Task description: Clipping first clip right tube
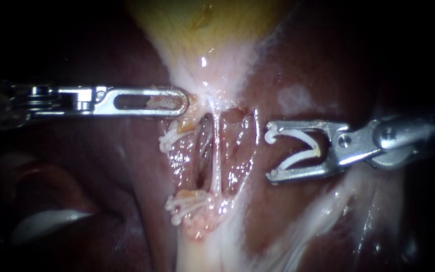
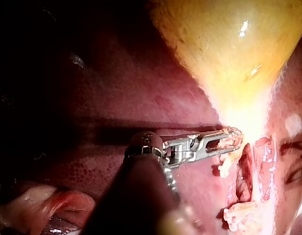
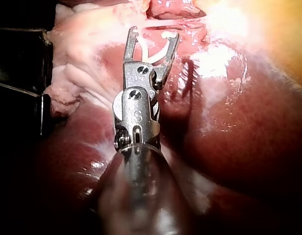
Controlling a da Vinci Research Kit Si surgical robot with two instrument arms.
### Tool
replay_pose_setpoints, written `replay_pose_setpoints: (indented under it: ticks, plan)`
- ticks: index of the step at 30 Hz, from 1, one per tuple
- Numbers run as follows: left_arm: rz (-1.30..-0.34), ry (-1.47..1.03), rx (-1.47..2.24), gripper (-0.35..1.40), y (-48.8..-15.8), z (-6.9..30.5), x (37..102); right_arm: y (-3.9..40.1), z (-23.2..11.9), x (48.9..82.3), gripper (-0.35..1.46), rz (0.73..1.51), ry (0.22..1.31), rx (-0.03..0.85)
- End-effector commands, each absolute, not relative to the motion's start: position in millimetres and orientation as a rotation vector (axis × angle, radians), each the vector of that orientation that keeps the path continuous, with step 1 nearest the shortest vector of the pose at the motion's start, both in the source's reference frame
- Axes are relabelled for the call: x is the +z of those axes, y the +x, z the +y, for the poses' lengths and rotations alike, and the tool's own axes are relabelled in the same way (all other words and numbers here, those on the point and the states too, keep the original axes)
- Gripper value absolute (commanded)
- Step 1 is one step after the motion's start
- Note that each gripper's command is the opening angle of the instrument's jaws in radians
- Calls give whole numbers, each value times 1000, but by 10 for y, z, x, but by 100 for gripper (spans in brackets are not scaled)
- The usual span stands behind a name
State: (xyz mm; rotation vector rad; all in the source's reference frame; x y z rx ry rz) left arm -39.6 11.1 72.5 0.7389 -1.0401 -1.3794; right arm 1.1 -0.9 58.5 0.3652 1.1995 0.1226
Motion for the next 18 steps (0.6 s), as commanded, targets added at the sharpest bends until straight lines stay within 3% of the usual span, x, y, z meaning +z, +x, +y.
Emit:
replay_pose_setpoints:
  ticks: [1,18]
  plan:
    - [-1039,739,-1380,-35,-396,111,725,11,-9,584,50,1200,365,122]
    - [-1027,759,-1388,-35,-369,119,680,12,-11,583,50,1200,366,122]
